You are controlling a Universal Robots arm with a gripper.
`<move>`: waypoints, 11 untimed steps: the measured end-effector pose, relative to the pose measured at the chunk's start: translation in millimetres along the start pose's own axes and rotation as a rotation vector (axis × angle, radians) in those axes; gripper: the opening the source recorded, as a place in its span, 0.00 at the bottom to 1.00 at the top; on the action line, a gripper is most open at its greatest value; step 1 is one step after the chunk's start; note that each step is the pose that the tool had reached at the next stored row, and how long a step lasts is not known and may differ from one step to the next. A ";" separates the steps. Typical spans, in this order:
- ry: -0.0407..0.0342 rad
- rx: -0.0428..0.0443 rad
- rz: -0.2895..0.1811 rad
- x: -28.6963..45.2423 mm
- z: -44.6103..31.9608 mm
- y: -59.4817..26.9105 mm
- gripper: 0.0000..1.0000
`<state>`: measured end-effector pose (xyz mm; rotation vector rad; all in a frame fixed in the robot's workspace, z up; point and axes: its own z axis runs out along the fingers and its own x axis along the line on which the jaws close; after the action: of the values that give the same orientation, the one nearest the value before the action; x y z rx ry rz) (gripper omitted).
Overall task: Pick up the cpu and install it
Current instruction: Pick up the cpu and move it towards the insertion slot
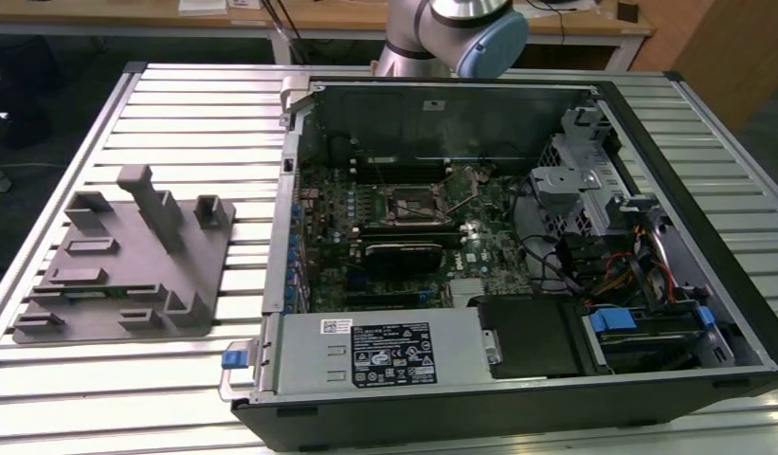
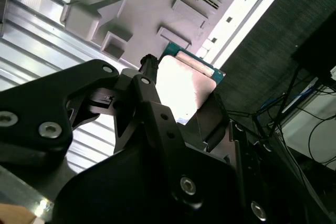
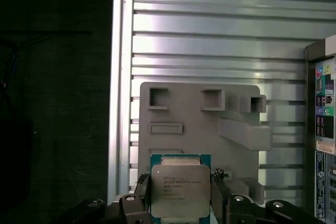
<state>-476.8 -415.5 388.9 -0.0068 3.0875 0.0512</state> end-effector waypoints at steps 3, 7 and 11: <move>-0.0002 -0.0003 0.000 -0.2 -3.5 0.1 0.55; -0.0005 -0.0005 0.000 -0.4 -7.5 0.2 0.55; -0.0010 -0.0007 0.000 -0.6 -11.6 0.4 0.55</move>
<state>-476.8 -415.5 400.6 -0.0069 3.0866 0.0524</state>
